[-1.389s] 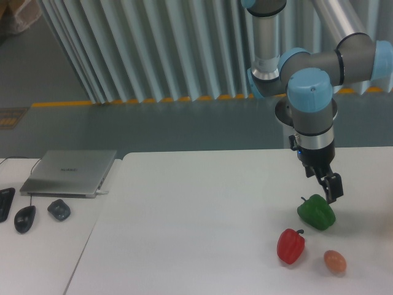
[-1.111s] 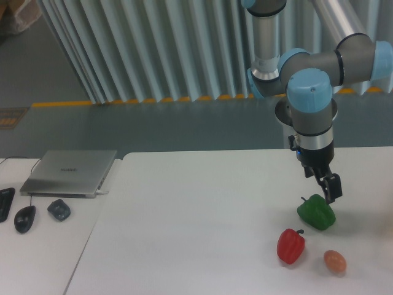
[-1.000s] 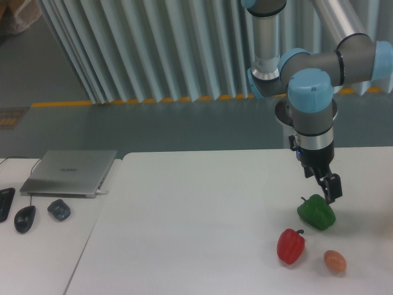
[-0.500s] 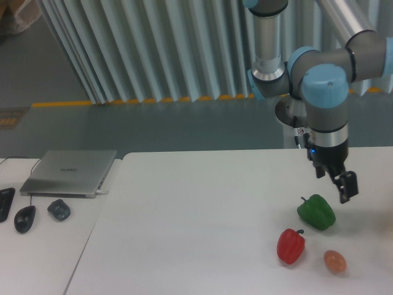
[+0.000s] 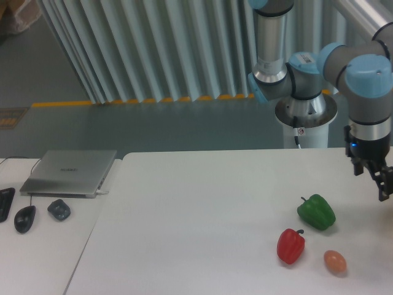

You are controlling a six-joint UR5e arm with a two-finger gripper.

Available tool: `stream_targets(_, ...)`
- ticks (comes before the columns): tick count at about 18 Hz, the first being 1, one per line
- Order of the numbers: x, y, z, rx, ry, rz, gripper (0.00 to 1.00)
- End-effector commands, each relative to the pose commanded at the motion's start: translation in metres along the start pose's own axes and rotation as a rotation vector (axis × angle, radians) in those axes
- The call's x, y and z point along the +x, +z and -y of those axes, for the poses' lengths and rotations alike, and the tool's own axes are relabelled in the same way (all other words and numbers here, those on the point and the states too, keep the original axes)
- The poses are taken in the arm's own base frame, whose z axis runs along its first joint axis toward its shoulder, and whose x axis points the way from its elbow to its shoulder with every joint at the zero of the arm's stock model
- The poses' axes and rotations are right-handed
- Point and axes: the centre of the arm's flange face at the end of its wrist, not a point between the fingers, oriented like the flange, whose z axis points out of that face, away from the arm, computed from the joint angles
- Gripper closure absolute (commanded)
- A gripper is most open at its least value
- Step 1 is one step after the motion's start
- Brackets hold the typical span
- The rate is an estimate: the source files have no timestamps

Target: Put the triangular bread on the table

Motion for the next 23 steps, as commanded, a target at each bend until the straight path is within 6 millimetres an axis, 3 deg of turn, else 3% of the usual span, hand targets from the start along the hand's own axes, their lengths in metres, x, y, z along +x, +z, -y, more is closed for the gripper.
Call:
stream_targets(2, 0.004, 0.010, -0.001, -0.003, -0.024, 0.010, 0.00)
stream_targets(4, 0.001, 0.017, -0.034, -0.010, -0.105, 0.077, 0.00)
stream_targets(10, -0.012, 0.003, -0.077, -0.008, -0.267, 0.123, 0.00)
stream_targets(21, -0.040, 0.011, -0.108, 0.012, -0.467, 0.171, 0.00)
stream_targets(23, -0.042, 0.023, -0.105, -0.003, -0.473, 0.166, 0.00)
